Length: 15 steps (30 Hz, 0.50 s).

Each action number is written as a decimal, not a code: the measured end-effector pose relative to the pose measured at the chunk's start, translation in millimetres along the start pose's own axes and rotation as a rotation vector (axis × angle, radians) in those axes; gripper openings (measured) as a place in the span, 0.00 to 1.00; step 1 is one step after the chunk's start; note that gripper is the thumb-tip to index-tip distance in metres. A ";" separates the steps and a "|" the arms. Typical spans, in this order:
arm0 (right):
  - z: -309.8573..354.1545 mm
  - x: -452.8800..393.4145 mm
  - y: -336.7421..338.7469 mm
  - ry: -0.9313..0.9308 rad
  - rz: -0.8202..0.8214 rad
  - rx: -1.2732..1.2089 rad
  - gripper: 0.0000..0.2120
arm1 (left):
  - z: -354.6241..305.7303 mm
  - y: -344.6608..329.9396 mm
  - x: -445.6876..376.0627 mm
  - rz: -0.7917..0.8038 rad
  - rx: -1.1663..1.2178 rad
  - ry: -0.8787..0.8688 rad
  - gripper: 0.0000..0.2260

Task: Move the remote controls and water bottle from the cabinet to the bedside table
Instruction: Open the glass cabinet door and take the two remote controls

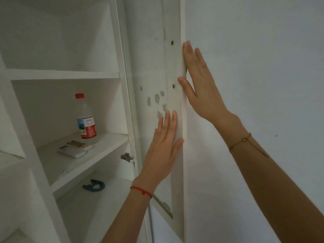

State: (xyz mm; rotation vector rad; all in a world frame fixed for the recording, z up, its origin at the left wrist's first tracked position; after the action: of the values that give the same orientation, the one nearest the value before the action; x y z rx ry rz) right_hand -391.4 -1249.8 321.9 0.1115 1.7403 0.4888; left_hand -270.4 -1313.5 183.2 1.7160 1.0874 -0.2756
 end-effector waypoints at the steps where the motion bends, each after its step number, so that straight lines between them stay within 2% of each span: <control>1: -5.0 1.6 0.6 -0.011 0.004 0.012 0.27 | -0.6 -4.9 -3.7 -0.001 -0.012 -0.006 0.29; 15: -95.4 16.5 0.1 -0.113 0.077 0.139 0.27 | -4.3 -71.3 -67.2 -0.008 -0.134 -0.053 0.28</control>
State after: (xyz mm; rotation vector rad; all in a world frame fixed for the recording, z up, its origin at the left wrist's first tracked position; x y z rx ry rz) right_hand -486.3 -1269.1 321.0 0.3005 1.6622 0.4096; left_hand -364.3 -1341.8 182.2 1.5771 1.0505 -0.2467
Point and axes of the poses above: each hand's wrist, its own x-axis away from the middle knuckle, its own y-axis out of the back of the hand, z = x × y, the point moved 2 cm from there along -x, towards the middle knuckle, and after that the axes turned 11 degrees about y, right-handed, at the moved point
